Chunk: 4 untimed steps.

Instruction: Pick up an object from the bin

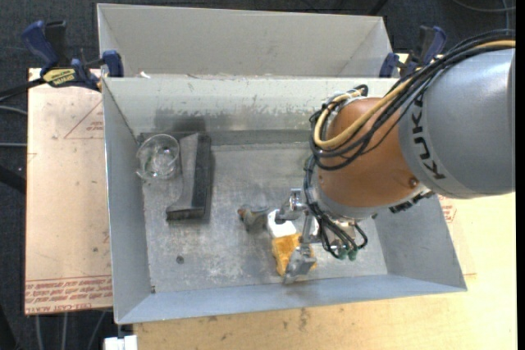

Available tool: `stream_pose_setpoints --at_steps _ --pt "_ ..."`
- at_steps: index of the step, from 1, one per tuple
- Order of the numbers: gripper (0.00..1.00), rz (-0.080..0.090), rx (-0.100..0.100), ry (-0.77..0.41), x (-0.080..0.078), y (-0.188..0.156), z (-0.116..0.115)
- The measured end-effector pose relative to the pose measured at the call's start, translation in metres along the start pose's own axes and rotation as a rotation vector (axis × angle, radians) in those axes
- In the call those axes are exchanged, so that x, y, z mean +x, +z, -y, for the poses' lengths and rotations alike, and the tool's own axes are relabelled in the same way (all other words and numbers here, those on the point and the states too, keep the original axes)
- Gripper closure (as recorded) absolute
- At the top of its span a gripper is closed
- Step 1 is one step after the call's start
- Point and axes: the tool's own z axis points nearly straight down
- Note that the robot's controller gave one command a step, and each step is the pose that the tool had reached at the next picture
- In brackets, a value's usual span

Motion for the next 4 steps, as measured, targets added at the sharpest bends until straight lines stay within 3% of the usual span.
stream_pose_setpoints --at_steps 1,2,3,4 --pt "0.0 0.007 0.0 0.002 -0.002 -0.003 0.0" --pt "1.0 0.007 -0.009 -0.485 -0.029 0.056 0.027" --pt "1.0 0.007 -0.009 -0.485 -0.029 0.056 0.027" --pt "1.0 0.012 0.002 -0.511 -0.033 -0.09 0.036"
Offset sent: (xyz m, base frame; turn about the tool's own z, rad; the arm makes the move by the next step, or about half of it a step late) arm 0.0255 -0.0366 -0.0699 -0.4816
